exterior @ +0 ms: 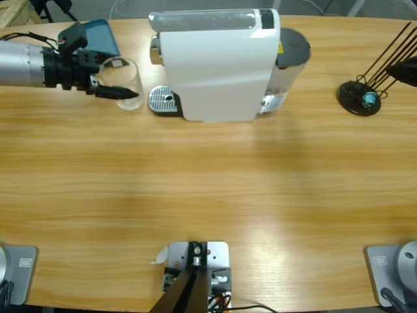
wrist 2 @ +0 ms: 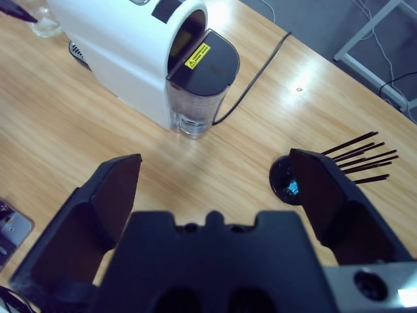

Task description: Pour coffee

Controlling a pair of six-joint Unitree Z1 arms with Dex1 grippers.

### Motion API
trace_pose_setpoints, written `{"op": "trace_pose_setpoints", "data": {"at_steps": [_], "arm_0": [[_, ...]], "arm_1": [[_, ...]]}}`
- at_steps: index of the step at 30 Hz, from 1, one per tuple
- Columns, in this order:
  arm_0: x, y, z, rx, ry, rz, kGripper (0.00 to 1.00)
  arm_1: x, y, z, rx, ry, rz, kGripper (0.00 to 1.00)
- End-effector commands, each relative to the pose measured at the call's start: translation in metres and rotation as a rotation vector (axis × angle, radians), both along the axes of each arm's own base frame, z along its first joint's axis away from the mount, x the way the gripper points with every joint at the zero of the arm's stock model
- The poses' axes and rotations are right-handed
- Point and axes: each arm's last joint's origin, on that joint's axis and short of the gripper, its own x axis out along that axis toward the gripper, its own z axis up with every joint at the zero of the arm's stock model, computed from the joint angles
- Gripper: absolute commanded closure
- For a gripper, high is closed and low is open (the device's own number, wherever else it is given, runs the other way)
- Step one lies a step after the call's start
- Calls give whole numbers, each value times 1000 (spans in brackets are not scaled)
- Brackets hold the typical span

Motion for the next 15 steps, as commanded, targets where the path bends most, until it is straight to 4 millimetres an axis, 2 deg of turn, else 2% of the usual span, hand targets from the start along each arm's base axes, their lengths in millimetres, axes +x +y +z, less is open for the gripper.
{"op": "trace_pose_setpoints", "data": {"at_steps": [1,8,15], "arm_0": [[17,-12,-33,-28,38,-54,1000],[26,-39,-36,4,21,-63,1000],[29,-50,-37,39,17,-37,1000]], "arm_1": [[1,-5,-8,-17,16,-19,0],[5,0,-7,-20,15,-19,0],[3,-2,-5,-13,9,-20,0]]}}
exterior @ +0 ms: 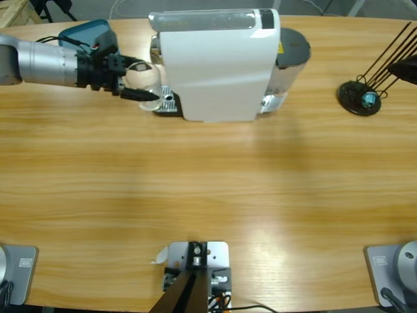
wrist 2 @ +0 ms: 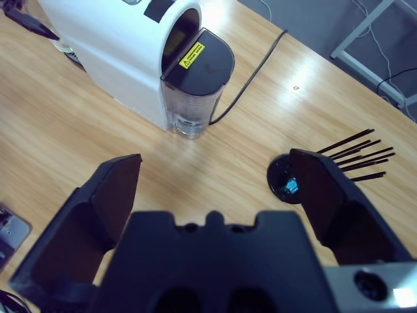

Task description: Pour coffee

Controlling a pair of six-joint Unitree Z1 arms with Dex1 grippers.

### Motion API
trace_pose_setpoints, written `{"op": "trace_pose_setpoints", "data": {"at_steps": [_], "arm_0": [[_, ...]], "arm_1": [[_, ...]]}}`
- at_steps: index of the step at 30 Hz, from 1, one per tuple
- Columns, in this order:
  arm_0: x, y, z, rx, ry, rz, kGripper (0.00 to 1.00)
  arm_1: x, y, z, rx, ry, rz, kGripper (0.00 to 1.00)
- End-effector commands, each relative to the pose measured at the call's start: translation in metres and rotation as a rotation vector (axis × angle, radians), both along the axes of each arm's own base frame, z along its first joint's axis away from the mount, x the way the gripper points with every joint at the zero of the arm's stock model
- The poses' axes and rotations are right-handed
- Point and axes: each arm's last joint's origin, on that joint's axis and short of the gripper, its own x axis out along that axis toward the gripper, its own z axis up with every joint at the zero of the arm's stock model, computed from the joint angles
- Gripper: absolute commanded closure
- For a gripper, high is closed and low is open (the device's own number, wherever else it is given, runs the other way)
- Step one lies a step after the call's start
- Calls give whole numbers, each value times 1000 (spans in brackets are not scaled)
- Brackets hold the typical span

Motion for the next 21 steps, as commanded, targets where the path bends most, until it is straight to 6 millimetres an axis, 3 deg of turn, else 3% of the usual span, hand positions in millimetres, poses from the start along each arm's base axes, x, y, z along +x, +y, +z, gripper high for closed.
{"op": "trace_pose_setpoints", "data": {"at_steps": [1,21], "arm_0": [[10,-16,-15,51,27,31,1000],[17,-35,-13,116,91,8,1000]], "arm_1": [[2,-1,-5,-16,11,-6,0],[2,-1,-4,-13,8,-8,0]]}}
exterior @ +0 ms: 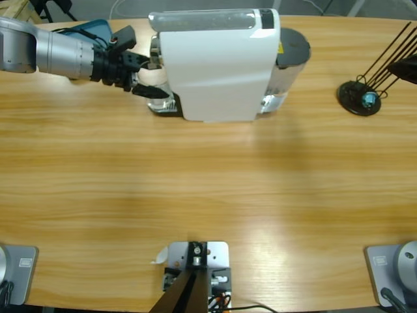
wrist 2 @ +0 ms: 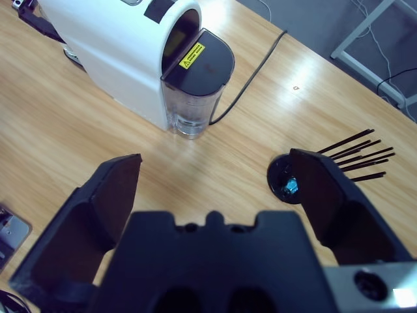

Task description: Pour coffee

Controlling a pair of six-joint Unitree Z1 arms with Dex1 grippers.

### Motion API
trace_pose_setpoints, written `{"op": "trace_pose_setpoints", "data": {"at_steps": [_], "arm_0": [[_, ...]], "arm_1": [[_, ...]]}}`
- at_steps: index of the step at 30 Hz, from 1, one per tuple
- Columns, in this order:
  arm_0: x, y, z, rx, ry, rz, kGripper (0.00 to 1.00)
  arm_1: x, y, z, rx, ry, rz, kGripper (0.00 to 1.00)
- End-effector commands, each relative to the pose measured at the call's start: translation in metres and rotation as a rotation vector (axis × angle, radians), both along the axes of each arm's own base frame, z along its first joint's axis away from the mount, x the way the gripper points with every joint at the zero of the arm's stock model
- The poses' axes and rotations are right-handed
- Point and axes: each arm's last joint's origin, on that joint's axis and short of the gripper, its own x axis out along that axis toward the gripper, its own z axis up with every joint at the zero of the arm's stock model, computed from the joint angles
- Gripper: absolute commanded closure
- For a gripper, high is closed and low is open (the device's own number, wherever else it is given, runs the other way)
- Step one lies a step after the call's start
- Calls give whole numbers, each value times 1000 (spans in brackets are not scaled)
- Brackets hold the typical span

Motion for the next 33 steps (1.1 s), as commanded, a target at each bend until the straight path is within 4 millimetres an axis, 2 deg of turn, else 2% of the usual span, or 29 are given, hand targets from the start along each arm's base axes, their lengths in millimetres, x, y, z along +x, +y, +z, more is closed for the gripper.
{"op": "trace_pose_setpoints", "data": {"at_steps": [1,2,3,4,16,22,26,28,33], "arm_0": [[6,-11,-20,63,49,14,1000],[6,-11,-21,69,50,19,935],[6,-10,-21,71,50,20,221],[5,-10,-21,72,51,20,41],[-2,1,-19,73,68,39,32],[-2,25,4,16,49,87,32],[-2,40,11,-21,55,99,32],[-8,43,14,-40,68,89,32],[-44,57,25,-62,95,92,32]], "arm_1": [[2,-1,-4,-12,8,-8,0],[2,-1,-4,-13,8,-8,0],[2,-1,-5,-13,9,-8,0],[2,-1,-4,-13,9,-8,0],[3,0,-6,-15,15,-3,0],[2,-2,-6,-15,9,-10,0],[0,-4,-3,-10,-1,-14,0],[-2,-6,-3,-6,-4,-14,0],[1,-3,1,9,-13,-12,0]]}}
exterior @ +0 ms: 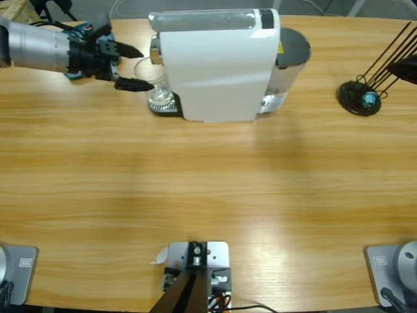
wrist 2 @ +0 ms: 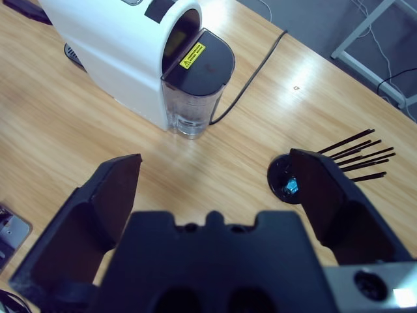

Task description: Pour coffee

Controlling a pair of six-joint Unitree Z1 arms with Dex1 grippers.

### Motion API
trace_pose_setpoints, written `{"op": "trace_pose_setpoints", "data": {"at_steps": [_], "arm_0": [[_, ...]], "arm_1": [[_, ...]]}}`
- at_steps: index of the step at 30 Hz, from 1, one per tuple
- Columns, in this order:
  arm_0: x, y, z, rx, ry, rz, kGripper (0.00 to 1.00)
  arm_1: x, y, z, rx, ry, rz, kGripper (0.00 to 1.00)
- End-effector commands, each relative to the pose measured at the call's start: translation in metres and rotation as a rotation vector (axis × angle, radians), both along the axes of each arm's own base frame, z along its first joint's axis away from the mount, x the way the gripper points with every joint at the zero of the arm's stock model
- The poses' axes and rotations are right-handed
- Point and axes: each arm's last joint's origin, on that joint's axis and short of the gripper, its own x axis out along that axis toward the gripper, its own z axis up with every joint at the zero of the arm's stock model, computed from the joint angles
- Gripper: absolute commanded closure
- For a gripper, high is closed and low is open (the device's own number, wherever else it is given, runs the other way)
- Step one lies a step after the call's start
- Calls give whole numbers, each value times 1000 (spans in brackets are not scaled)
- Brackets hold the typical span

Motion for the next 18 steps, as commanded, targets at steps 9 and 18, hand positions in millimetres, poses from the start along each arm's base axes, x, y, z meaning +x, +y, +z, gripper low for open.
{"op": "trace_pose_setpoints", "data": {"at_steps": [9,18], "arm_0": [[-112,57,35,-5,40,221,32],[-170,83,62,15,199,495,32]], "arm_1": [[29,21,32,84,-50,-43,0],[91,65,65,147,-6,64,951]]}}
